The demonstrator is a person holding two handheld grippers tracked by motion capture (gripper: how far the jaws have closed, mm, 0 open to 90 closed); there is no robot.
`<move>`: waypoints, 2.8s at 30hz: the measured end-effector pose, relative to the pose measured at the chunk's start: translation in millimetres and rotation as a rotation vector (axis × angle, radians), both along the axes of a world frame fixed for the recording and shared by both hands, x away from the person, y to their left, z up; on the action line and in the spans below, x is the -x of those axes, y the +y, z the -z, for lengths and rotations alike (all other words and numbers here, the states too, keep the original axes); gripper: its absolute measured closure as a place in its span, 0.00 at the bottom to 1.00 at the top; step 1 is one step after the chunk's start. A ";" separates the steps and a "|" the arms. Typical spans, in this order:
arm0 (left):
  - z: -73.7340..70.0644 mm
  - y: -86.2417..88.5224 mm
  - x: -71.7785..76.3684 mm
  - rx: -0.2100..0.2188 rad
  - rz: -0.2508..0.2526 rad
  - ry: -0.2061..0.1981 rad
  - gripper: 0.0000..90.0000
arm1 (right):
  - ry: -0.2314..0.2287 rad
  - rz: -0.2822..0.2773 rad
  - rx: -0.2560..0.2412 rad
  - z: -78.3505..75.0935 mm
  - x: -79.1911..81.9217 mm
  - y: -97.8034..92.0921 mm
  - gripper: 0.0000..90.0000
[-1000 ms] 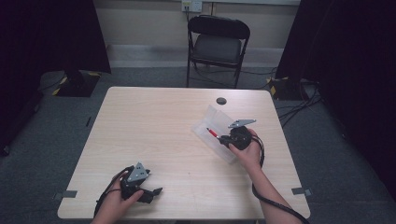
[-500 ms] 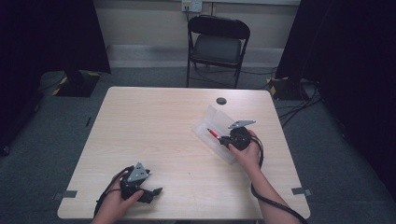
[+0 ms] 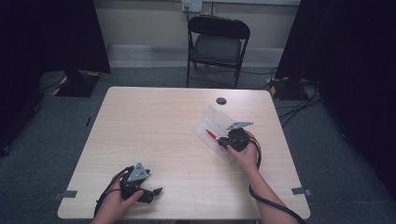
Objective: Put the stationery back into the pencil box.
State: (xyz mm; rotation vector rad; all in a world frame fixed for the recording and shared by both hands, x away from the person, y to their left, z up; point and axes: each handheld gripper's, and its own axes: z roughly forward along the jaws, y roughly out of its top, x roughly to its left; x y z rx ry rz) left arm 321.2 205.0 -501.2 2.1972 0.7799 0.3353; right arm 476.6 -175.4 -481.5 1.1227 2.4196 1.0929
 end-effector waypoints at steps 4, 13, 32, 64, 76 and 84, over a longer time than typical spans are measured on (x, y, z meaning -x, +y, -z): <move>0.0 0.0 0.0 -0.001 0.000 0.001 0.17 | 0.005 0.000 0.008 2.1 -0.5 1.9 0.89; -0.1 0.1 0.0 -0.001 0.000 0.001 0.16 | 0.010 0.006 0.025 5.3 -1.3 1.9 0.88; -0.1 0.1 0.0 0.000 0.000 0.002 0.16 | 0.003 0.005 0.030 0.1 0.3 2.2 0.61; -0.1 0.1 0.0 0.000 0.000 0.001 0.16 | -0.045 -0.133 -0.014 -25.1 38.8 30.3 0.25; 0.0 0.0 0.0 0.001 0.000 0.001 0.16 | -0.030 -0.189 -0.027 -19.7 56.2 40.5 0.23; -0.1 0.0 0.0 0.000 0.000 0.001 0.16 | -0.024 -0.217 -0.033 -15.9 67.0 45.4 0.22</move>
